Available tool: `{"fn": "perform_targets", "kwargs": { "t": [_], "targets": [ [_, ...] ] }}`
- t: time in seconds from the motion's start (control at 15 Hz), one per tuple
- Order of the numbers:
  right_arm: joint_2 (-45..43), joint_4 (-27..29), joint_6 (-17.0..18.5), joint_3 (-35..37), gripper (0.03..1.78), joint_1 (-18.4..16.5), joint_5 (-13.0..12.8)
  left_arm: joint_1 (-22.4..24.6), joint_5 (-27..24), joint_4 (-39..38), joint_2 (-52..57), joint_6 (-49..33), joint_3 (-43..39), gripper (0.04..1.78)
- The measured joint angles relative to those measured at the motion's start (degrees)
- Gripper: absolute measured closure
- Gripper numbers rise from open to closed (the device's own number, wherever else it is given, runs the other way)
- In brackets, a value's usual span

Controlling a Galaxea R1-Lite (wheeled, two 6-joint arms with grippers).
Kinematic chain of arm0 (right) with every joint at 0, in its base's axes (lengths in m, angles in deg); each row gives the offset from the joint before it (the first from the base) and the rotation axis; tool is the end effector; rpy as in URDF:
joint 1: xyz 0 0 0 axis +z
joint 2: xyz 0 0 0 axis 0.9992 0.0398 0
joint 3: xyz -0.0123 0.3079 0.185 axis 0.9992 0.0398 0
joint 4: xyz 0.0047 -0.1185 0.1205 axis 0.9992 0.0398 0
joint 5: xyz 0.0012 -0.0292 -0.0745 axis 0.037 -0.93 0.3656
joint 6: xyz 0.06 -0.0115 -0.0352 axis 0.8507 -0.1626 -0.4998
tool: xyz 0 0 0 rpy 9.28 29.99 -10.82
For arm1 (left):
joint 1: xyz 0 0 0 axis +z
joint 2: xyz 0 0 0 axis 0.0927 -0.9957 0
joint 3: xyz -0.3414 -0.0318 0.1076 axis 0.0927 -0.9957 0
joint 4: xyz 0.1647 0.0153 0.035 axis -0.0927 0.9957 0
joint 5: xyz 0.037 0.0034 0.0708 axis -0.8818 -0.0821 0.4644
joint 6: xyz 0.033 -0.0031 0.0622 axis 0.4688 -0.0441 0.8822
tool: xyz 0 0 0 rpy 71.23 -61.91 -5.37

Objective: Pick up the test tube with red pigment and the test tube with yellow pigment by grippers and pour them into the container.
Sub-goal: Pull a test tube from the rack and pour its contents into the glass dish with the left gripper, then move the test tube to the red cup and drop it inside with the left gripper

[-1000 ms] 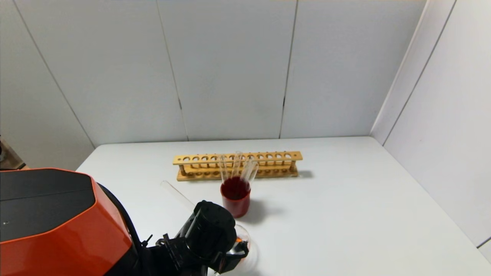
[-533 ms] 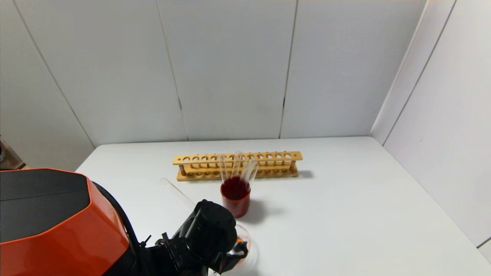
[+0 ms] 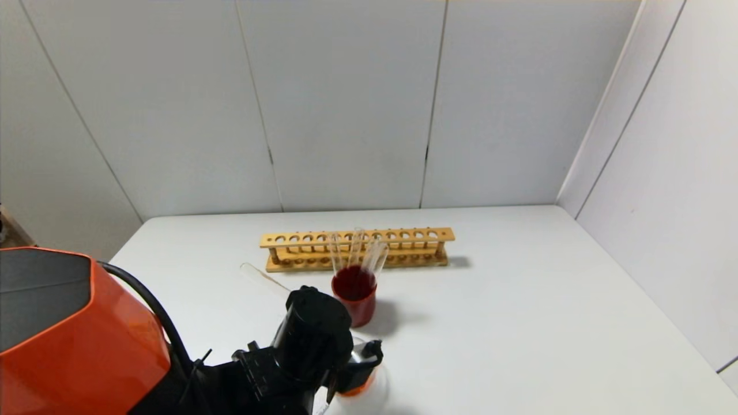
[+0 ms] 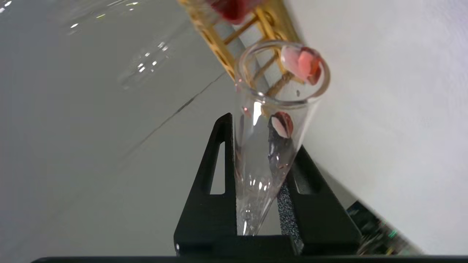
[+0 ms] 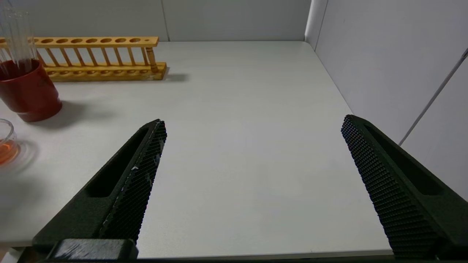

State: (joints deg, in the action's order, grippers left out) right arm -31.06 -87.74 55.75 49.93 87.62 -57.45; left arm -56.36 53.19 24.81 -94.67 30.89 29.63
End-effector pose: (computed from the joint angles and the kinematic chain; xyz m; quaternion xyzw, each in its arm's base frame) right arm -0.0577 0.0002 0.0760 0.0000 -0.0027 -0.0002 1.0000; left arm 0.2604 -0.2386 0.1391 0.8275 0.0889 -0.1283 0.5394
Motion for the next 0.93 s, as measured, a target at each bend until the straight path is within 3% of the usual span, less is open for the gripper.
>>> {"fn": "perform_targets", "kwargs": {
  "t": [0.2,0.53,0.73,0.93],
  "targets": [
    [0.0,0.0,0.0,0.0,0.06,0.0,0.0,-0.2,-4.8,-4.4,2.9,-12.6,-0.9,1.47],
    [0.0,0.0,0.0,0.0,0.06,0.0,0.0,-0.3,-13.7,-6.4,8.2,-43.7,-1.5,1.47],
    [0.0,0.0,0.0,0.0,0.06,0.0,0.0,-0.4,-16.2,-9.9,9.9,-59.4,-0.6,1.47],
    [0.0,0.0,0.0,0.0,0.06,0.0,0.0,-0.7,-16.7,-19.8,7.7,-66.1,1.6,1.47]
  ]
}}
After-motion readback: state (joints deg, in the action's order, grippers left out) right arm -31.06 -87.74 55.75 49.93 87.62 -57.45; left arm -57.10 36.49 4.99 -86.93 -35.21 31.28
